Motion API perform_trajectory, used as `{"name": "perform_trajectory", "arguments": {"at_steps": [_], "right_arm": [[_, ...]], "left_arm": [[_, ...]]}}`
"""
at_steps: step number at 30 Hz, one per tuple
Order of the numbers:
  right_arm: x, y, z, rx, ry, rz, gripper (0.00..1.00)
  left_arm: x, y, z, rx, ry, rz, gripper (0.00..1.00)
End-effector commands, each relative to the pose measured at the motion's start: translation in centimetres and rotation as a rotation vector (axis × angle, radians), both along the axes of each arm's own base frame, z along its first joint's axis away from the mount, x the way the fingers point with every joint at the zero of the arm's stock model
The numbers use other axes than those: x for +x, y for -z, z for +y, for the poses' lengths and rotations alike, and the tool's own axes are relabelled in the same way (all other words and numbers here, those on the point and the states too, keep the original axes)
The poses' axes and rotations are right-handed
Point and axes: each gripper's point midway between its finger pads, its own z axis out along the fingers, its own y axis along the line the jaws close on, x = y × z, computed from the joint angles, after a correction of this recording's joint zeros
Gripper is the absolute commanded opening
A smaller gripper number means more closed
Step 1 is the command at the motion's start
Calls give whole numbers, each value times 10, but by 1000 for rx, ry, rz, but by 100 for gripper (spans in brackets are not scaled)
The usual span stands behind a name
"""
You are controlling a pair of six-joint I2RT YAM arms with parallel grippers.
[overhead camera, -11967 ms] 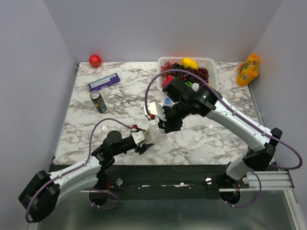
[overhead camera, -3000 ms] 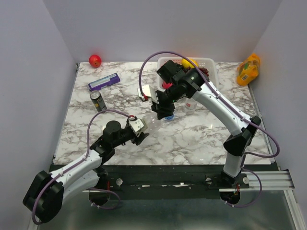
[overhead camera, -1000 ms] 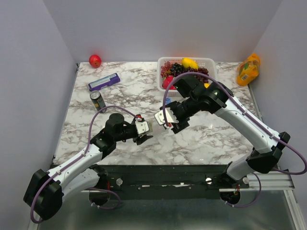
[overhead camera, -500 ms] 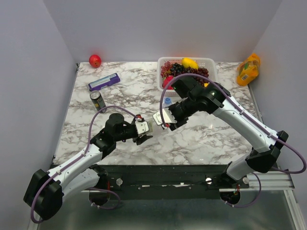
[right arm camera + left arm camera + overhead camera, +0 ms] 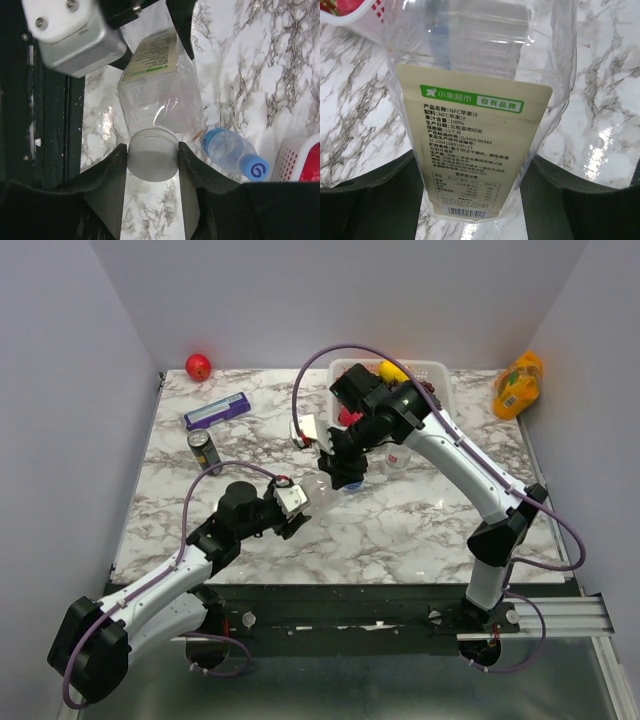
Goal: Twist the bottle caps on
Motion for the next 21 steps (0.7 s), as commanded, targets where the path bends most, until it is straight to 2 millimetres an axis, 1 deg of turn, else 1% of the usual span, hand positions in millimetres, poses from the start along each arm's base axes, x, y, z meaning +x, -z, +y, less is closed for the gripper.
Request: {"name": "perform_trajectory", "arguments": {"at_steps": [1, 6, 8, 9, 10, 11, 12, 13, 15, 17, 20, 21], "right_arm": [[-22, 20, -9, -119, 181, 326, 20], [-17, 18, -9, -106, 181, 316, 20], [-17, 17, -9, -101, 165, 298, 24], [-16, 14, -9, -92, 161, 283, 36], [-16, 15, -10, -95, 165, 279, 43], [-11, 16, -9, -85, 179, 260, 50], [-11, 13, -9, -76, 184, 248, 57], [-11, 13, -9, -72, 197, 250, 60], [-10, 17, -9, -79, 209, 253, 63], [-7, 19, -10, -87, 227, 253, 64], [-7, 13, -5, -61, 216, 250, 58], [-5, 9, -3, -44, 215, 241, 53]], "left_arm": [[31, -83, 0, -167, -119, -271, 0], [31, -82, 0, -175, -121, -258, 0], [28, -81, -2, -183, -106, -240, 0], [25, -78, -3, -185, -95, -231, 0], [22, -78, -5, -195, -81, -221, 0], [19, -80, -5, -207, -74, -222, 0], [16, -77, -5, -209, -69, -214, 0], [13, -76, -6, -215, -56, -210, 0], [10, -76, -5, -227, -52, -203, 0], [8, -75, -5, -227, -48, -197, 0], [7, -72, -5, -221, -44, -188, 0], [6, -72, -6, -222, -41, -185, 0]]}}
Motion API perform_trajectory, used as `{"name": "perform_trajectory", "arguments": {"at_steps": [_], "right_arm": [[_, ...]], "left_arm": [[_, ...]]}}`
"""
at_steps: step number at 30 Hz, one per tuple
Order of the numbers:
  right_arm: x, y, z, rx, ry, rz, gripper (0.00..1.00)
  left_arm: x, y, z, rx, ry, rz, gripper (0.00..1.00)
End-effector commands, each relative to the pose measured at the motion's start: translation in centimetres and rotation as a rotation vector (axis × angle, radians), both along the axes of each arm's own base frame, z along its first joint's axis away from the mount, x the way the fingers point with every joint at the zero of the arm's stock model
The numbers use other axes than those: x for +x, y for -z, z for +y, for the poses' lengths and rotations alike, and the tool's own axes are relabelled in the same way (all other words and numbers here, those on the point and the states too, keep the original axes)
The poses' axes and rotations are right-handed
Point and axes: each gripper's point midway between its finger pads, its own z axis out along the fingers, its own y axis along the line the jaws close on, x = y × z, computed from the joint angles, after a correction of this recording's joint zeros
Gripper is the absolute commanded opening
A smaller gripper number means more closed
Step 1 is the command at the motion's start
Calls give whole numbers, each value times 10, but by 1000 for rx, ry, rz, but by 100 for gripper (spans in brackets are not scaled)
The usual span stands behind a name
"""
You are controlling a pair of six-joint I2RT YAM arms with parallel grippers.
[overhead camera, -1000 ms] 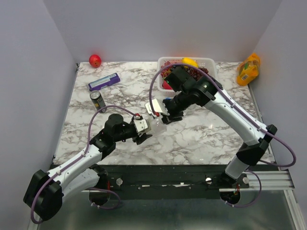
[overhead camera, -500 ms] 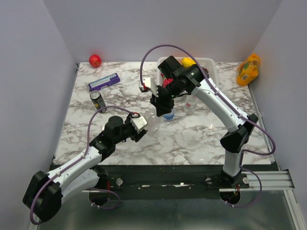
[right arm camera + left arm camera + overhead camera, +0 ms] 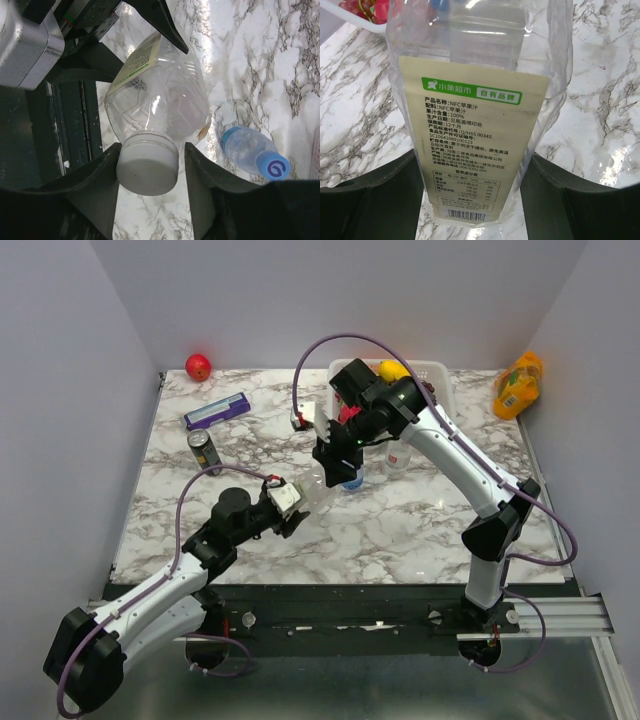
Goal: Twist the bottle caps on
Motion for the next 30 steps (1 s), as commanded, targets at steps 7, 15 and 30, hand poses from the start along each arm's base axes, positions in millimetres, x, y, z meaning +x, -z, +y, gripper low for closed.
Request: {"name": "perform_trajectory", "arguments": {"at_steps": [7, 15, 30], "right_arm": [[-18, -14, -8, -9, -17, 50, 29], [-7, 5, -42, -183, -67, -70, 27], [-22, 14, -60, -256, -175, -139, 29]], "left_arm": [[-6, -19, -26, -43, 133, 14, 33], [-6, -20, -2, 21, 29, 68, 99], [11, -20, 47, -68, -315, 151, 98]]}}
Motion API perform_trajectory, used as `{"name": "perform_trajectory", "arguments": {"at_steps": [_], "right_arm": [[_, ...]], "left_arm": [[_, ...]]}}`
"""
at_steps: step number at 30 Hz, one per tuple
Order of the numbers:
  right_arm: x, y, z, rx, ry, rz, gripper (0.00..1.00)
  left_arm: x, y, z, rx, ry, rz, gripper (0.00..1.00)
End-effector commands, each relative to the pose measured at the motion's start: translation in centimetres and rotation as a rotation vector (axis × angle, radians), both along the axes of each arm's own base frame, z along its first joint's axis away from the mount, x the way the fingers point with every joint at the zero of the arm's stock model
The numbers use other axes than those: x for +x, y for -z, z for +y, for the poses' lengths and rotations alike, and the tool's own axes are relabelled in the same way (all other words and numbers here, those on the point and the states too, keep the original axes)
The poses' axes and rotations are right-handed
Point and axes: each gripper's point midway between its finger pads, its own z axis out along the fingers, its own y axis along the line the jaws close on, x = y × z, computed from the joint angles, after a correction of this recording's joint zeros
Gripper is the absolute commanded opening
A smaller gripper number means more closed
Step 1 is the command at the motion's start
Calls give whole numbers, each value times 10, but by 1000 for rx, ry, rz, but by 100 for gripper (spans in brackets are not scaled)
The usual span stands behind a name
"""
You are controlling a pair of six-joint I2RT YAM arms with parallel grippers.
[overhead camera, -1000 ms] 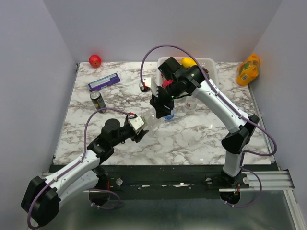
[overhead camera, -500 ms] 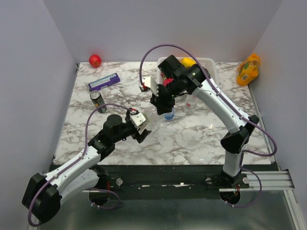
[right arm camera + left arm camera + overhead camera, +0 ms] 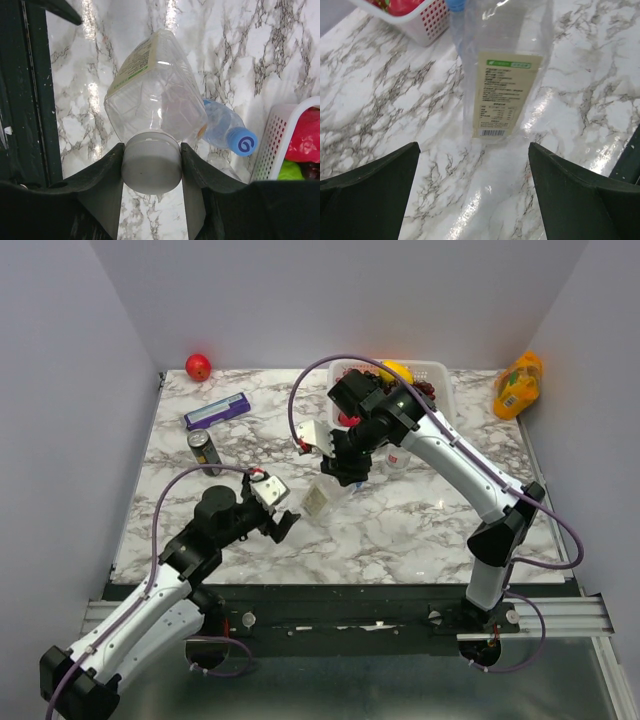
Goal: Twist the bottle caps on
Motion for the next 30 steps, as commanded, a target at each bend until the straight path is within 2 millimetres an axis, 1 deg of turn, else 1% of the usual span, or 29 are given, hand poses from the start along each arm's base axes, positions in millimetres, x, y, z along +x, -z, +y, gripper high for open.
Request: {"name": "perform_trajectory", "arguments": {"at_steps": [1, 2, 4, 5, 6, 7, 8, 9, 10, 11, 12, 15, 19, 20, 22, 24, 25, 26, 27, 29, 30], "right_arm": [[-37, -1, -33, -110, -39, 79, 29], [-37, -1, -31, -113, -44, 77, 29], [-39, 1, -25, -115, -60, 79, 30], [-39, 1, -23, -111, -62, 76, 30], [-40, 2, -21, -114, -68, 80, 30], [-39, 4, -20, -117, -70, 84, 30], [-40, 5, -19, -119, -77, 86, 30], [-41, 6, -18, -121, -78, 90, 30], [-43, 8, -18, -125, -80, 97, 30], [-43, 9, -18, -129, -77, 100, 31], [-43, 11, -18, -136, -72, 103, 31], [-42, 16, -17, -151, -61, 114, 31], [-38, 21, -12, -157, -39, 131, 33], [-37, 21, -9, -154, -23, 136, 34], [-34, 27, -3, -160, -8, 155, 37], [-31, 24, 3, -142, 6, 159, 40], [-29, 28, 6, -147, 9, 169, 41], [-28, 28, 7, -146, 15, 169, 42], [-25, 26, 11, -137, 19, 160, 45], [-22, 27, 15, -134, 30, 162, 49], [-21, 25, 17, -124, 31, 156, 52]], "left_arm": [[38, 12, 21, -61, -279, 76, 98], [43, 19, 18, -51, -285, 104, 97], [50, 18, 14, -77, -306, 131, 97], [57, 31, 20, -57, -353, 171, 97], [63, 29, 18, -97, -380, 184, 97], [66, 32, 18, -109, -394, 201, 96], [75, 39, 28, -100, -469, 211, 96], [81, 40, 32, -143, -511, 228, 96], [84, 41, 32, -158, -520, 240, 96], [86, 48, 30, -165, -523, 263, 96], [88, 45, 26, -198, -500, 266, 95], [86, 50, 11, -249, -427, 292, 94], [85, 60, 5, -254, -410, 324, 93], [84, 67, 4, -243, -402, 343, 94], [77, 75, -2, -234, -363, 376, 93], [75, 83, -2, -231, -370, 407, 93], [74, 85, -2, -230, -366, 411, 93], [73, 86, -3, -228, -363, 416, 93], [74, 87, -2, -222, -364, 413, 93], [76, 91, 1, -207, -384, 415, 93], [76, 92, 2, -202, -393, 419, 93]]}}
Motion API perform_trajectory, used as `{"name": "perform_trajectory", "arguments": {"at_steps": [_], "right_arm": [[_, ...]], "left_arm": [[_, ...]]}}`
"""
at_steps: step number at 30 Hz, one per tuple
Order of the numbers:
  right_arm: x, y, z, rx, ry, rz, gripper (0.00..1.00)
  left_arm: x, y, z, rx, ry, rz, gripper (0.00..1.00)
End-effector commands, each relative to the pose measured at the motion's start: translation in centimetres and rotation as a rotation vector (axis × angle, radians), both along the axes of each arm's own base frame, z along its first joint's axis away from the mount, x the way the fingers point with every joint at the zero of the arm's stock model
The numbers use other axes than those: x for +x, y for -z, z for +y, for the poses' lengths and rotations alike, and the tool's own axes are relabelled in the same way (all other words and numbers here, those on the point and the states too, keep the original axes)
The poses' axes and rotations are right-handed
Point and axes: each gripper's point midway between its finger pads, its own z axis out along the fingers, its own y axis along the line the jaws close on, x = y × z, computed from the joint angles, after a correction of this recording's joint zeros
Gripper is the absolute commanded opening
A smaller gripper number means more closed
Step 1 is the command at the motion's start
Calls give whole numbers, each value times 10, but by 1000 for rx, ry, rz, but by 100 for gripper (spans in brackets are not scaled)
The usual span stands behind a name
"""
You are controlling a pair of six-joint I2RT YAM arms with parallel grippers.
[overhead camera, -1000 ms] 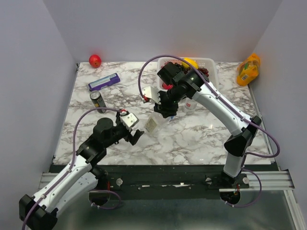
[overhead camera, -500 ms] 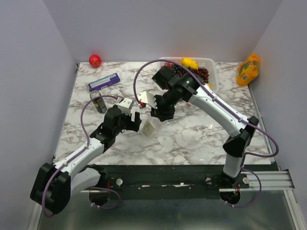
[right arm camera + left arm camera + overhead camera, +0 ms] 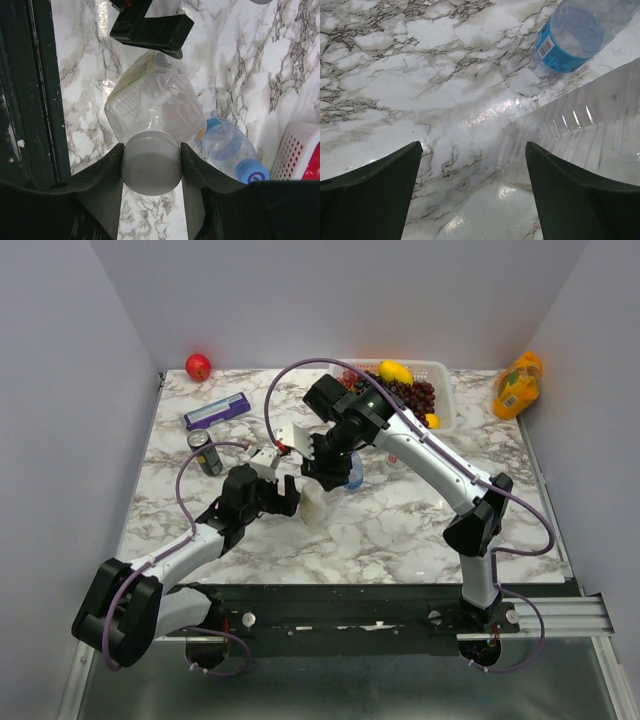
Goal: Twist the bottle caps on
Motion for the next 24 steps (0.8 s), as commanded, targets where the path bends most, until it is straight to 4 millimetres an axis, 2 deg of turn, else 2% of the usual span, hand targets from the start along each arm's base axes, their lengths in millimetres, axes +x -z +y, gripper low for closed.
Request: {"name": "perform_trajectory", "arguments": {"at_steps": [1, 6, 14, 17, 19, 21, 22, 23, 24], "right_arm": [[-17, 6, -14, -92, 28, 94, 54], [-12, 7, -9, -78, 41, 87, 62], [-6, 12, -4, -73, 49, 72, 66], [-4, 7, -1, -52, 54, 59, 70], [-2, -8, 7, 3, 51, 41, 76], [1, -26, 16, 78, 48, 6, 88], [2, -35, 20, 109, 42, -11, 89], [4, -51, 24, 168, 35, -50, 90], [5, -59, 26, 200, 33, -70, 94]], "left_arm": [[-4, 4, -7, -23, 26, 18, 93], [-1, 8, -3, -4, 4, 25, 93], [5, 8, 3, 20, -30, 26, 94], [7, 7, 6, 21, -48, 30, 95], [9, 4, 8, 31, -64, 37, 96], [9, 1, 13, 50, -77, 38, 98], [11, -5, 14, 55, -81, 29, 98], [12, -13, 15, 55, -88, 15, 98], [8, -13, 19, 67, -102, 33, 98]]}}
